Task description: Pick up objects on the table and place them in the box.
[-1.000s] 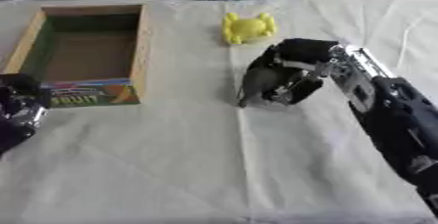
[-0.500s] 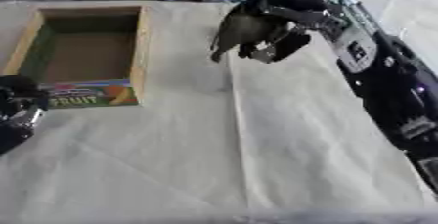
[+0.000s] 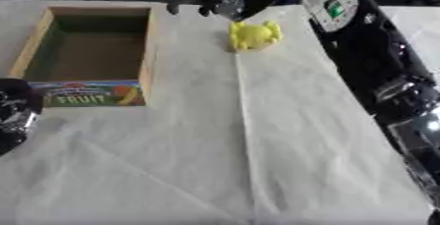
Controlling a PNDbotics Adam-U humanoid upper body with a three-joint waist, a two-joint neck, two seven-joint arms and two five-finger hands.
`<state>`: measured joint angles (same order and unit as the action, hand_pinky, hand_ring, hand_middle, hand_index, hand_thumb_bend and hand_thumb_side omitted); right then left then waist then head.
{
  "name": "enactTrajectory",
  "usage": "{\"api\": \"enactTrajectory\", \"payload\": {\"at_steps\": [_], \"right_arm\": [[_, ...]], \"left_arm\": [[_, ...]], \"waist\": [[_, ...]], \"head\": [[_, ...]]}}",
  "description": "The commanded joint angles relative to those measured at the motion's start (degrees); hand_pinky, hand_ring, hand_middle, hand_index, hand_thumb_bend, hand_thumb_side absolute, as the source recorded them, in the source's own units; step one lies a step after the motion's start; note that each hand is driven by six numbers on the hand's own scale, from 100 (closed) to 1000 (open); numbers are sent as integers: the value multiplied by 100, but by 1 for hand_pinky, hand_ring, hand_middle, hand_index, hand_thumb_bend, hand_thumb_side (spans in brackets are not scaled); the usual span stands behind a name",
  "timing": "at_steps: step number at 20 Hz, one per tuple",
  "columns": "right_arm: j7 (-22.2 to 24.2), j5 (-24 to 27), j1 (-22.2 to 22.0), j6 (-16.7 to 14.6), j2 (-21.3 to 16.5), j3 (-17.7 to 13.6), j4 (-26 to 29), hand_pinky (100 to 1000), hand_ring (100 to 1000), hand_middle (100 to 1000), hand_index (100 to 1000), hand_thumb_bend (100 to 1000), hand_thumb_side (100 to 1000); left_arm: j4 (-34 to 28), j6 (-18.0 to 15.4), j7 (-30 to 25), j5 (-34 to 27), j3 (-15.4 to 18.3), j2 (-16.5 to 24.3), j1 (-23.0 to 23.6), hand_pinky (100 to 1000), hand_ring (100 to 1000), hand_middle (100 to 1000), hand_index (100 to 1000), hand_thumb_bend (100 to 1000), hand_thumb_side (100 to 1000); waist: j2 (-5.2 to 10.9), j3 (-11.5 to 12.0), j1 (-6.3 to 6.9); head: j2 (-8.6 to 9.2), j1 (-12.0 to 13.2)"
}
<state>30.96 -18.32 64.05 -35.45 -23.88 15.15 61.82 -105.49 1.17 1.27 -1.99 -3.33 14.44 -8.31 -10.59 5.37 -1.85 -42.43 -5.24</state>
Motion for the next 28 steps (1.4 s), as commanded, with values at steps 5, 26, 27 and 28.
{"api": "enactTrajectory", "payload": {"at_steps": [5, 26, 27, 28], "right_arm": [[1722, -117, 407, -1651, 329, -273, -272, 486, 286, 284, 632, 100, 301], [19, -2939, 614, -1651, 1117, -896, -1472, 516, 316, 313, 682, 100, 317], [-122, -3112, 608, -1651, 1150, -924, -1541, 516, 316, 314, 683, 100, 312], [-267, -3276, 603, -1651, 1182, -948, -1608, 517, 317, 314, 684, 100, 310]], "left_arm": [[-110, -12, -156, -83, -137, 129, -295, 538, 626, 567, 653, 323, 100], [-255, -1, -563, -239, -483, 97, -862, 539, 627, 567, 656, 327, 100], [-257, 0, -572, -241, -490, 94, -866, 539, 627, 567, 656, 327, 100], [-258, 3, -580, -245, -496, 91, -868, 539, 627, 567, 656, 327, 100]], "waist": [[62, 291, -65], [-144, 1261, -196], [-151, 1283, -189], [-155, 1298, -184]], "head": [[204, -226], [530, -925], [534, -941], [538, -953]]}}
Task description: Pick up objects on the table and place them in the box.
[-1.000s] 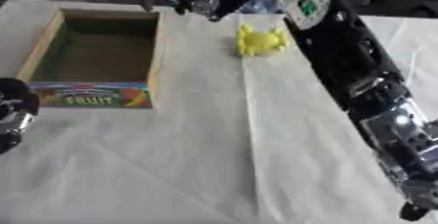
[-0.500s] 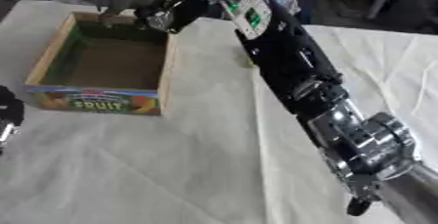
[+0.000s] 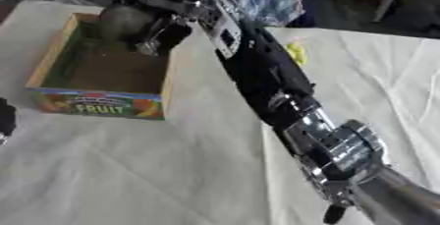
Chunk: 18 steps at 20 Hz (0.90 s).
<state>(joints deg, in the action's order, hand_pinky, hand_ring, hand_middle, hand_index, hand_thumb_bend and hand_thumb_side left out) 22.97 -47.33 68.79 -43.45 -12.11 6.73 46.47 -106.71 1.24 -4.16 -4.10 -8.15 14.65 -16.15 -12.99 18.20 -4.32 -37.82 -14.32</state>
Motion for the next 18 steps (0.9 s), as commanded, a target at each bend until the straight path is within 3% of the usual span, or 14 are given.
{"api": "enactTrajectory", "payload": {"at_steps": [1, 14, 18], "right_arm": [[399, -523, 122, -852, 42, -123, -141, 519, 319, 320, 689, 100, 311], [-1012, -2001, 150, -852, 402, -55, -416, 546, 347, 353, 699, 100, 343], [-1363, -2313, 166, -852, 442, 26, -405, 601, 460, 478, 751, 100, 365]], "left_arm": [[-141, -2, -45, -37, -20, 67, -89, 539, 627, 567, 656, 328, 100], [-150, 1, -113, -49, -72, 38, -86, 538, 627, 566, 656, 330, 100], [-145, 1, -119, -50, -75, 35, -90, 538, 626, 566, 656, 332, 100]], "waist": [[79, 34, 71], [57, 114, 131], [67, 113, 116]], "head": [[84, -61], [77, -185], [82, -193]]}}
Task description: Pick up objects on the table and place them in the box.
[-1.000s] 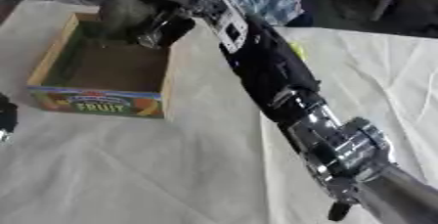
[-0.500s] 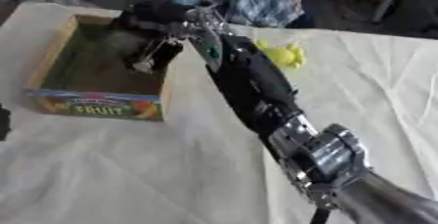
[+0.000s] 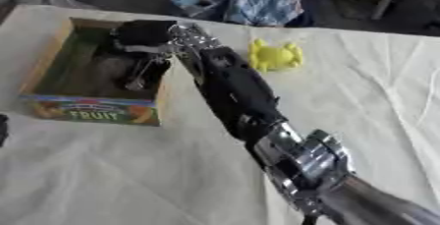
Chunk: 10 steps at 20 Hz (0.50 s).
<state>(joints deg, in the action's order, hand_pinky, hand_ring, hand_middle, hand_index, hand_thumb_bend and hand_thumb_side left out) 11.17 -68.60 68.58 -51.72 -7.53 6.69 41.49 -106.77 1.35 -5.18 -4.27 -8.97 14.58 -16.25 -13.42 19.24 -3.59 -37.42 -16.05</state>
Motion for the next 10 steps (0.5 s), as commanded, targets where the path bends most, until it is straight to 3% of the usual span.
{"api": "enactTrajectory", "payload": {"at_steps": [1, 5, 10], "right_arm": [[-249, -267, 185, -25, -8, 55, 88, 639, 554, 585, 810, 100, 381], [-443, -561, 189, -25, 17, 154, 76, 709, 701, 748, 888, 126, 415], [-546, -707, 214, -25, 32, 269, 86, 755, 775, 821, 917, 146, 486]], "left_arm": [[-136, -11, -17, -34, 6, 40, -80, 538, 626, 566, 656, 333, 100], [-128, -12, -15, -33, 7, 39, -87, 538, 626, 566, 656, 335, 100], [-118, -14, -16, -32, 5, 38, -88, 537, 626, 566, 655, 338, 100]], "waist": [[112, 10, 36], [120, 12, 15], [127, 0, 4]], "head": [[45, -19], [52, -10], [56, 2]]}}
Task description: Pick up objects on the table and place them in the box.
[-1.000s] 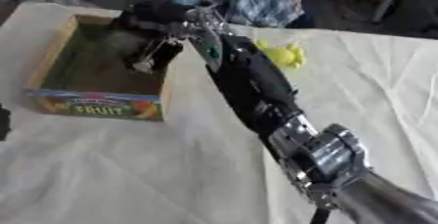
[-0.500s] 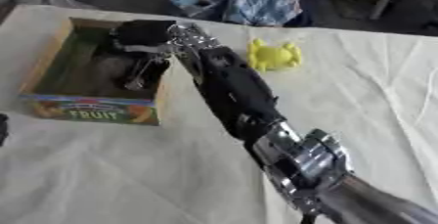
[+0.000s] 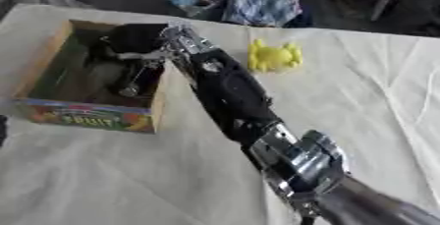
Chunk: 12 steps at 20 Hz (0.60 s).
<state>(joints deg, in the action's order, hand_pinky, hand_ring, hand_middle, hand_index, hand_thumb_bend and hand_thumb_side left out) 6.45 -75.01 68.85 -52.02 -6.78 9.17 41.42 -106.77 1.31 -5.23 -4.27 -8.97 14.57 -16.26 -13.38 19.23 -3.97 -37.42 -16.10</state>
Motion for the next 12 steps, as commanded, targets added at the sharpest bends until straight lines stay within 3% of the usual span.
{"api": "enactTrajectory", "payload": {"at_steps": [1, 6, 12], "right_arm": [[-80, -61, 193, 5, -49, 27, 96, 763, 789, 835, 921, 150, 510], [-17, 55, 243, 5, -87, 81, 142, 791, 833, 873, 936, 189, 625], [267, 321, 264, 5, -117, 154, 220, 815, 869, 912, 955, 313, 796]], "left_arm": [[-116, -10, -11, -31, 5, 39, -87, 537, 626, 566, 655, 338, 100], [-108, -11, -11, -28, 5, 42, -75, 537, 626, 565, 655, 341, 100], [-101, -11, -8, -29, 5, 48, -65, 536, 625, 565, 655, 346, 100]], "waist": [[125, -4, 42], [142, -49, 43], [163, -89, 48]], "head": [[57, 10], [56, 19], [61, 22]]}}
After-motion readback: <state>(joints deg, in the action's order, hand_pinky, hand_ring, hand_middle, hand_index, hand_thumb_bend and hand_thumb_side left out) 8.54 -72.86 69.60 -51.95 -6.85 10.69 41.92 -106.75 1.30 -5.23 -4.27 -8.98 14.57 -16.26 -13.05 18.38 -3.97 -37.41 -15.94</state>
